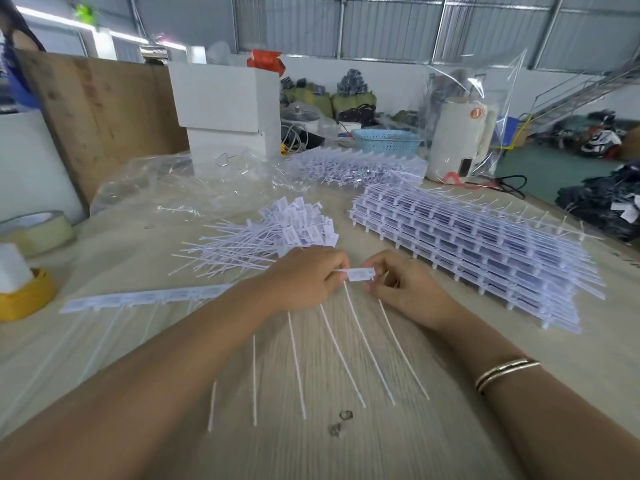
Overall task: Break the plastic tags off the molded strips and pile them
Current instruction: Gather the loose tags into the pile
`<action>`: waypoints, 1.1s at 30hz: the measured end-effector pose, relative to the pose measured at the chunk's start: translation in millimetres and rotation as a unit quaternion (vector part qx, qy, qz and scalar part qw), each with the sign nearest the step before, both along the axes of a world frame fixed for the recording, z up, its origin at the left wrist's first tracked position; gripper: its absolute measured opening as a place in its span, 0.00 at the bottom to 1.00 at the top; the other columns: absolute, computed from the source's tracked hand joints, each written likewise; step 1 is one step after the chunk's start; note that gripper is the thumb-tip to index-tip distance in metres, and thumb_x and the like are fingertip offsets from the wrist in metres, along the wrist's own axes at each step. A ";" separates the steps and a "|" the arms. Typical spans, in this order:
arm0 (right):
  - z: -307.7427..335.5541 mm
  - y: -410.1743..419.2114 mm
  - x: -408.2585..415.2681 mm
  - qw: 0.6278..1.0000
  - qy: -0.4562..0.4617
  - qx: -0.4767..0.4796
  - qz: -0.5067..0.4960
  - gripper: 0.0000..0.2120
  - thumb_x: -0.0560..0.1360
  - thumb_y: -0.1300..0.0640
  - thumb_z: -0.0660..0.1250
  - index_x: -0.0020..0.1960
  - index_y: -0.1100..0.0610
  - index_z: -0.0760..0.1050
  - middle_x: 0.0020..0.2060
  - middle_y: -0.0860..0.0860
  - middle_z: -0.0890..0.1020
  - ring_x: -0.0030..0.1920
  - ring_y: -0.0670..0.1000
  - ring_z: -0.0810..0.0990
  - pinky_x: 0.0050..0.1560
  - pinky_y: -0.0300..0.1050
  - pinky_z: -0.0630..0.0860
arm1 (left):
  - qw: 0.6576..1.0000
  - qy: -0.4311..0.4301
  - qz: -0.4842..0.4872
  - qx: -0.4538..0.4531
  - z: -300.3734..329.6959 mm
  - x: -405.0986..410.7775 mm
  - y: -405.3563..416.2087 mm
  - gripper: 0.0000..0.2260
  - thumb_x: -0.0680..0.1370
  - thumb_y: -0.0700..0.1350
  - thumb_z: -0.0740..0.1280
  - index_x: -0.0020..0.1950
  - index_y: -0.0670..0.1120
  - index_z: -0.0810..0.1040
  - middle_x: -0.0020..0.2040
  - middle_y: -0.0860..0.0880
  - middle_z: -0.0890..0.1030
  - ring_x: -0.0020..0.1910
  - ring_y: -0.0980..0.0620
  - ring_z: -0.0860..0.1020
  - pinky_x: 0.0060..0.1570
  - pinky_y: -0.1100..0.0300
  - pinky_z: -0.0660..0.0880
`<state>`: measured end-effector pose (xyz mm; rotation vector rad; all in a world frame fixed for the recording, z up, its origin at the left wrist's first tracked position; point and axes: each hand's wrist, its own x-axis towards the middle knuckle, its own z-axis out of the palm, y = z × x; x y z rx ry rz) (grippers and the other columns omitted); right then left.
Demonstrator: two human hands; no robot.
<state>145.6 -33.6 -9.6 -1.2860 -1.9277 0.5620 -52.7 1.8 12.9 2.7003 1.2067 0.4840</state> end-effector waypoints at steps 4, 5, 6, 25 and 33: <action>-0.8 4.6 3.5 0.996 0.078 -0.052 -0.013 0.14 0.77 0.67 0.57 0.49 0.51 0.77 0.39 0.48 0.79 0.36 0.48 0.72 0.39 0.40 0.69 | 0.999 0.011 0.025 0.020 -4.4 6.8 -3.0 0.09 0.82 0.47 0.55 0.57 0.48 0.72 0.50 0.51 0.74 0.48 0.52 0.71 0.46 0.57 0.62; -0.9 4.1 5.5 0.994 0.091 -0.059 -0.001 0.18 0.75 0.70 0.56 0.51 0.50 0.76 0.40 0.48 0.80 0.37 0.48 0.72 0.39 0.39 0.69 | 0.999 0.005 0.040 0.012 -4.7 7.1 -3.5 0.09 0.82 0.46 0.54 0.57 0.48 0.72 0.50 0.50 0.73 0.50 0.50 0.71 0.49 0.56 0.64; -1.9 3.6 7.2 0.995 0.078 -0.052 0.015 0.20 0.74 0.72 0.57 0.53 0.48 0.75 0.41 0.47 0.79 0.36 0.46 0.72 0.38 0.36 0.69 | 0.999 -0.004 0.052 0.006 -4.6 7.5 -3.9 0.09 0.82 0.46 0.54 0.56 0.47 0.72 0.51 0.50 0.73 0.51 0.50 0.70 0.50 0.55 0.64; -10.5 3.7 -0.4 0.994 -0.101 0.029 0.013 0.05 0.76 0.51 0.65 0.45 0.50 0.79 0.33 0.43 0.78 0.33 0.44 0.73 0.36 0.42 0.70 | 0.996 -0.069 0.060 0.007 -25.8 0.1 -17.3 0.09 0.81 0.46 0.58 0.55 0.45 0.74 0.54 0.51 0.73 0.56 0.51 0.69 0.57 0.52 0.66; -1.4 2.4 -0.8 0.998 0.001 -0.057 0.036 0.16 0.78 0.55 0.63 0.33 0.58 0.74 0.24 0.47 0.71 0.26 0.45 0.67 0.30 0.35 0.65 | 0.993 -0.121 0.006 -0.011 -21.4 -0.4 -27.1 0.04 0.80 0.42 0.61 0.52 0.42 0.73 0.44 0.54 0.68 0.45 0.54 0.66 0.48 0.56 0.63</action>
